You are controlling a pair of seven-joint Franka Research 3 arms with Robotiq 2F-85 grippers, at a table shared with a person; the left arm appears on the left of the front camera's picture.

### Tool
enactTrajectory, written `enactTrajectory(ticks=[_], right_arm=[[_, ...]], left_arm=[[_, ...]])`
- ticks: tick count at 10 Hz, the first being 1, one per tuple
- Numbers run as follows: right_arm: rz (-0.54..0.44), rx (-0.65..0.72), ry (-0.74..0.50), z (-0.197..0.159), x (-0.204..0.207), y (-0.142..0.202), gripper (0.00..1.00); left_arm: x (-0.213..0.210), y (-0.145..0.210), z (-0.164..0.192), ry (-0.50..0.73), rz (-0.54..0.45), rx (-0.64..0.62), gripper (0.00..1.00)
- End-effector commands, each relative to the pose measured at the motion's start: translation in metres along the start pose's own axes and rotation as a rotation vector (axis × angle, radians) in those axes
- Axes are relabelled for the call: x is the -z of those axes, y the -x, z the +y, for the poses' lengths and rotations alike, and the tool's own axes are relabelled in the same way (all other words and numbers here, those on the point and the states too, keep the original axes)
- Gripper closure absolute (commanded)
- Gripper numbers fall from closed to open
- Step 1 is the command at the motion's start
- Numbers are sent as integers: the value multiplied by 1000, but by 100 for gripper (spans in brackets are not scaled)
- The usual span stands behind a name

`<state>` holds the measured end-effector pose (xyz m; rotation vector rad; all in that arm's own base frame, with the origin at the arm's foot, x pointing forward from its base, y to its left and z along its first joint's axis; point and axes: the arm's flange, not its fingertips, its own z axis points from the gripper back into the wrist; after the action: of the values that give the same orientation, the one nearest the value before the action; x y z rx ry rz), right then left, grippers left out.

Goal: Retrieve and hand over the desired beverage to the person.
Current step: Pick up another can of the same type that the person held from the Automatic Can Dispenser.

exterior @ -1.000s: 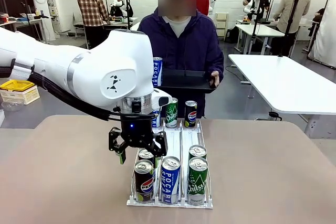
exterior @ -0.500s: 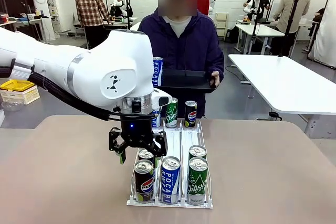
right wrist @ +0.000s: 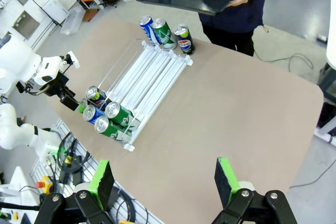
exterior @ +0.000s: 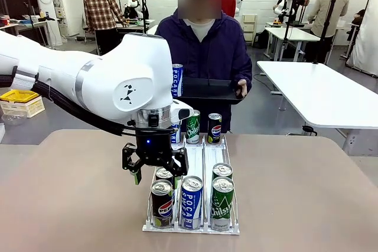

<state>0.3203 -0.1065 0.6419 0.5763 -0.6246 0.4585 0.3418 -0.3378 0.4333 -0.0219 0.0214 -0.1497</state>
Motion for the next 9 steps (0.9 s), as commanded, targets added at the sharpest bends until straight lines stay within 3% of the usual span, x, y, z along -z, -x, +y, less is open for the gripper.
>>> enactTrajectory(ticks=[1, 9], right_arm=[[-11, -6, -25, -1, 1, -1, 0], [-11, -6, -25, -1, 1, -1, 0]], left_arm=[[3, 3, -2, -29, -21, 3, 0], [29, -5, -3, -46, -4, -13, 0]])
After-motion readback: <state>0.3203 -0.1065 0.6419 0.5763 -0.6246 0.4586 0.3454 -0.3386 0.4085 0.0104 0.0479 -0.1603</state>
